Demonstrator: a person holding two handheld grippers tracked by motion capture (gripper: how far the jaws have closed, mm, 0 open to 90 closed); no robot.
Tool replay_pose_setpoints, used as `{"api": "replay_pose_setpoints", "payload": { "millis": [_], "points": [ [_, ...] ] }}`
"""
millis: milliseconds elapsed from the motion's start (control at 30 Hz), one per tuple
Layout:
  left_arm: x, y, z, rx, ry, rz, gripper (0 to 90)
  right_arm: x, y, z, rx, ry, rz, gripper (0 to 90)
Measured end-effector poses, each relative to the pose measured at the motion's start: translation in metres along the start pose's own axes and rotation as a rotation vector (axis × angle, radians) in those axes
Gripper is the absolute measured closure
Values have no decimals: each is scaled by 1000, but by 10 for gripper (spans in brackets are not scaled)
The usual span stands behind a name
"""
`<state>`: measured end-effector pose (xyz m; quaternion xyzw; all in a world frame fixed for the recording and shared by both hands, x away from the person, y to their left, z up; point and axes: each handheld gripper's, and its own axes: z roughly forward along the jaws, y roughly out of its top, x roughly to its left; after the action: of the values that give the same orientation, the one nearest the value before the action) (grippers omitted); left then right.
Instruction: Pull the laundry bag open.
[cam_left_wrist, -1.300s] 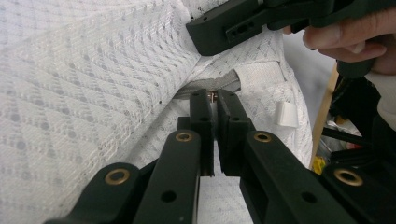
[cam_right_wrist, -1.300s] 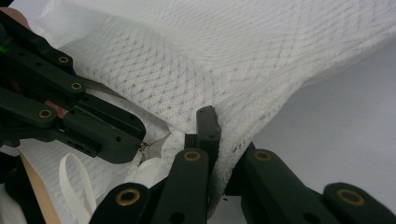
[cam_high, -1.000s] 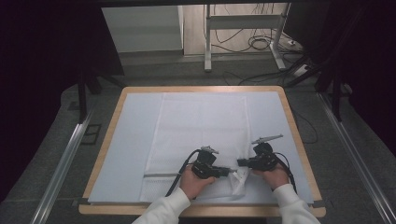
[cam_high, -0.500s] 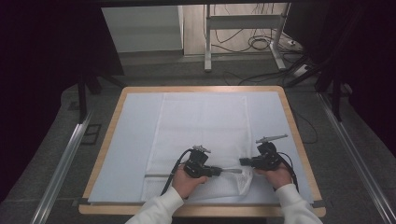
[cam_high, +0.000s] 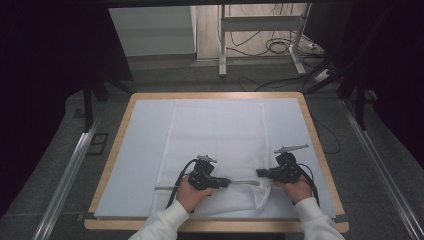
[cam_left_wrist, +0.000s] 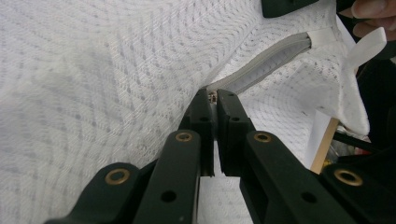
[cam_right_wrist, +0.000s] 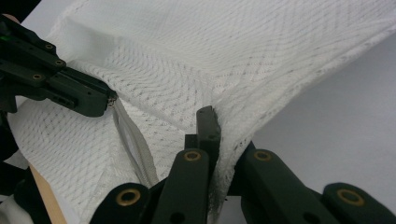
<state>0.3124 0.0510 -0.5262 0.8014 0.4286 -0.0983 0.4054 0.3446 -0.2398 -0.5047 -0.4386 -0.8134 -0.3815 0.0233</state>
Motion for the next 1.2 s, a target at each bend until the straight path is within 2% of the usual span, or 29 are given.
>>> {"api": "replay_pose_setpoints", "payload": {
  "millis": [467,900,1100,1200],
  "points": [
    [8,-7,-8,-3,-1,-7,868,6,-1,0,-14,-21,-19,888],
    [10,-11,-6,13,3,-2,868,1,-2,3,5,-22,-18,888],
    [13,-12,-12,-1,2,-14,868,1,-3,2,-2,-31,-18,888],
    [14,-15,-16,4,18,-9,868,1,-3,2,-2,-33,-19,888]
  ]
}}
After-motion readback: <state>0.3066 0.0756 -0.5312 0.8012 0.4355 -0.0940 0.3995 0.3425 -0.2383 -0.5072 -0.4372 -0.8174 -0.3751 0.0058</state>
